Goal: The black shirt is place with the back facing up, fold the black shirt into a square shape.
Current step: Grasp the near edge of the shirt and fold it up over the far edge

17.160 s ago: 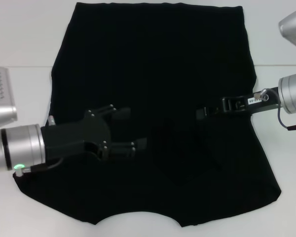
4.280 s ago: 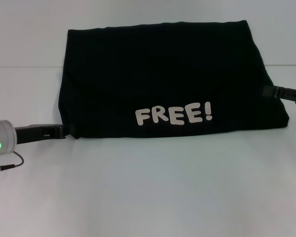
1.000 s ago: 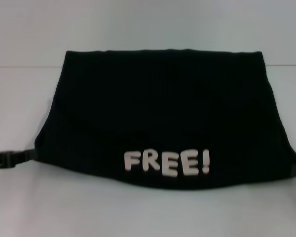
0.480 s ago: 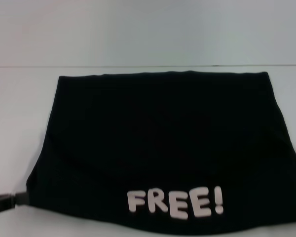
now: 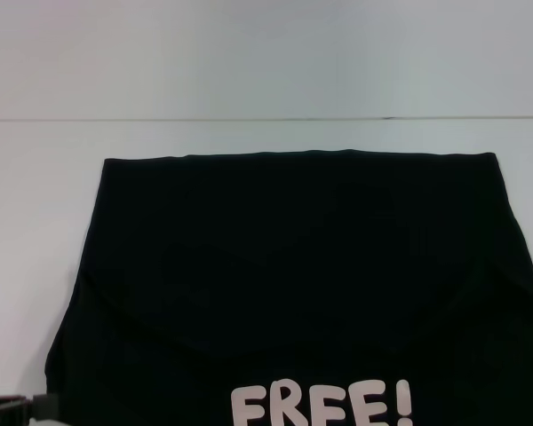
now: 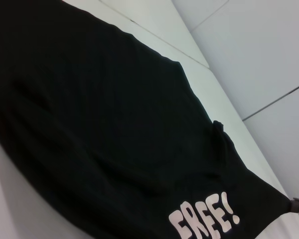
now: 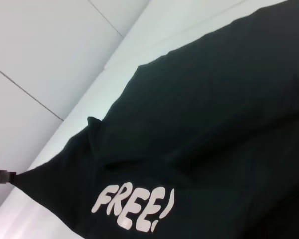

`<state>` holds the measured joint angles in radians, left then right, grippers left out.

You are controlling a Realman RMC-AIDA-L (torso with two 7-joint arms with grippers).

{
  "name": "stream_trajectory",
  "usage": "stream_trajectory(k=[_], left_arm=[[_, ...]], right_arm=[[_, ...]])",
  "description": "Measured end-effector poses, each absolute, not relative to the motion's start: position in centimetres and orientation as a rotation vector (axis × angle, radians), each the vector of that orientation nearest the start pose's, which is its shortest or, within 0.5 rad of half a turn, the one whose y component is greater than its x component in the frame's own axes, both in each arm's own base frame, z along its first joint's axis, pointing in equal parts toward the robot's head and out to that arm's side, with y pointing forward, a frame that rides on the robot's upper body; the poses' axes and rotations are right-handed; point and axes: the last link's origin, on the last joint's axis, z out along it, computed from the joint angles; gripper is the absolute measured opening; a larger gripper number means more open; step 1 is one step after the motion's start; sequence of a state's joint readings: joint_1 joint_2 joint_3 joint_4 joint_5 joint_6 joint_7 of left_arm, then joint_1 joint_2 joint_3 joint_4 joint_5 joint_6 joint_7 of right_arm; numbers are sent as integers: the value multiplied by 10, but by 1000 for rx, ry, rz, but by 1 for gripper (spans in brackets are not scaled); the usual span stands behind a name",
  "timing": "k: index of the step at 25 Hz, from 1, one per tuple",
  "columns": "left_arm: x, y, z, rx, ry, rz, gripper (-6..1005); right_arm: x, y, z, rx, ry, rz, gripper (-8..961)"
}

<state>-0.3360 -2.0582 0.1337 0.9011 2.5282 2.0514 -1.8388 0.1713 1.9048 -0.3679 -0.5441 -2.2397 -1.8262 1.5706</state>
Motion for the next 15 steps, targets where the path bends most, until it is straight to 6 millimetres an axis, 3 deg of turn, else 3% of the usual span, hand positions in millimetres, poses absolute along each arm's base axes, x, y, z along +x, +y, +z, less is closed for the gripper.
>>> stream_trajectory(k=[5, 8, 15], left_arm=[[-337, 229, 78, -2490, -1574, -649, 21], [-329, 261, 82, -2484, -1514, -637, 21], [-304, 356, 80, -2412, -1395, -528, 23]], right_arm=[[387, 196, 78, -2388, 1384, 736, 23], [381, 222, 84, -2369, 1311, 744, 25], [361, 290, 99, -2308, 1193, 725, 30]])
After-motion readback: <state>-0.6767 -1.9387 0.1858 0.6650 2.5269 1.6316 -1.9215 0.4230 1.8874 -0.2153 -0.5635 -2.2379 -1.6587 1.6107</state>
